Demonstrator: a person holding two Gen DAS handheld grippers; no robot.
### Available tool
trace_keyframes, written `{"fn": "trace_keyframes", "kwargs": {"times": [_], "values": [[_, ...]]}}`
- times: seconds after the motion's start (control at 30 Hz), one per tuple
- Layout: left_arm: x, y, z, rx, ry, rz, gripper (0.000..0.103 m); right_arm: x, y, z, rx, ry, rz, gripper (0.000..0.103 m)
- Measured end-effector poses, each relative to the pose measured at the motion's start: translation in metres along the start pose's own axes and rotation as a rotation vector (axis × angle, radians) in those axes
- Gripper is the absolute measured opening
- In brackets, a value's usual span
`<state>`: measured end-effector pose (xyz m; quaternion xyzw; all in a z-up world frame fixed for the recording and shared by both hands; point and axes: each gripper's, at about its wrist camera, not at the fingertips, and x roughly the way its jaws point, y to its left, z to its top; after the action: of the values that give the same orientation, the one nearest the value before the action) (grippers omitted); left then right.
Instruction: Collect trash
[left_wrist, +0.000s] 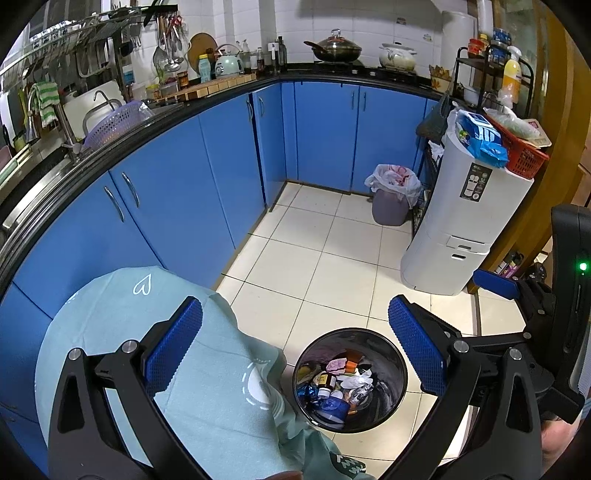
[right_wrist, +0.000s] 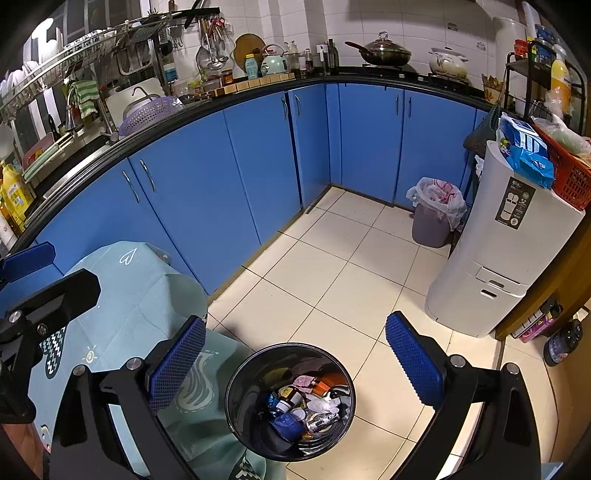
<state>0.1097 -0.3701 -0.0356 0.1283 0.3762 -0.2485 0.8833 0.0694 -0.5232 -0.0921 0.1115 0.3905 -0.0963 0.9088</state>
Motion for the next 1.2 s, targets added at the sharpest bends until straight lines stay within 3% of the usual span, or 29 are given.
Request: {"fn": "trace_keyframes", "kwargs": {"times": [1.2], "values": [[-0.0025,-0.0028,-0.0029,0.023,0.005,-0.002,0.099,-0.0007,0.0037,-0.0043,0.005,-0.001,-0.003,0.095]]}}
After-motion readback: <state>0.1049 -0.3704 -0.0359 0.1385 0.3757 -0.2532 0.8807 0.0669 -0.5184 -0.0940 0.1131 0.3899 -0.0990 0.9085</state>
